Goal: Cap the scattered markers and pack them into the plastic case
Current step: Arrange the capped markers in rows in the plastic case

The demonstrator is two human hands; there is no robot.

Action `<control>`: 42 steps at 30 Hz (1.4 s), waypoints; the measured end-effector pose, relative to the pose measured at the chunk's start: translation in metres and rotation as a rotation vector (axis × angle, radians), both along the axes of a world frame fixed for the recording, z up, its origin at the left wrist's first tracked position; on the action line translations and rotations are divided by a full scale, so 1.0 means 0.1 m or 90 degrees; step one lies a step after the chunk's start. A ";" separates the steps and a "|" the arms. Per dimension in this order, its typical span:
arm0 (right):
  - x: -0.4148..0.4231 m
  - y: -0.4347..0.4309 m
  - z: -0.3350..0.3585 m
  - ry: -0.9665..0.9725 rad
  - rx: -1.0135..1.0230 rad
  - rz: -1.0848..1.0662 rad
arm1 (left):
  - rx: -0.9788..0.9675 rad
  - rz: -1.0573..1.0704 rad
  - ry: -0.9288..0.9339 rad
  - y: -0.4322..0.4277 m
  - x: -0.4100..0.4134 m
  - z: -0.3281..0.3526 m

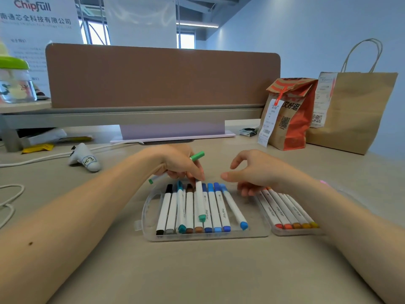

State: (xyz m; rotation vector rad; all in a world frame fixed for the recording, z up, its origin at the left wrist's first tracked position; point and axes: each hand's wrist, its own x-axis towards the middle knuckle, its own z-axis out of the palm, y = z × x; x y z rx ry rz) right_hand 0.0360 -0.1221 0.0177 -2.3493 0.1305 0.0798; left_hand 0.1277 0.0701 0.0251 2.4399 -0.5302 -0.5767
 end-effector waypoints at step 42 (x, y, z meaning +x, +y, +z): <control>-0.05 -0.27 -0.02 0.042 0.259 0.023 | 0.212 -0.009 -0.044 0.09 -0.10 0.16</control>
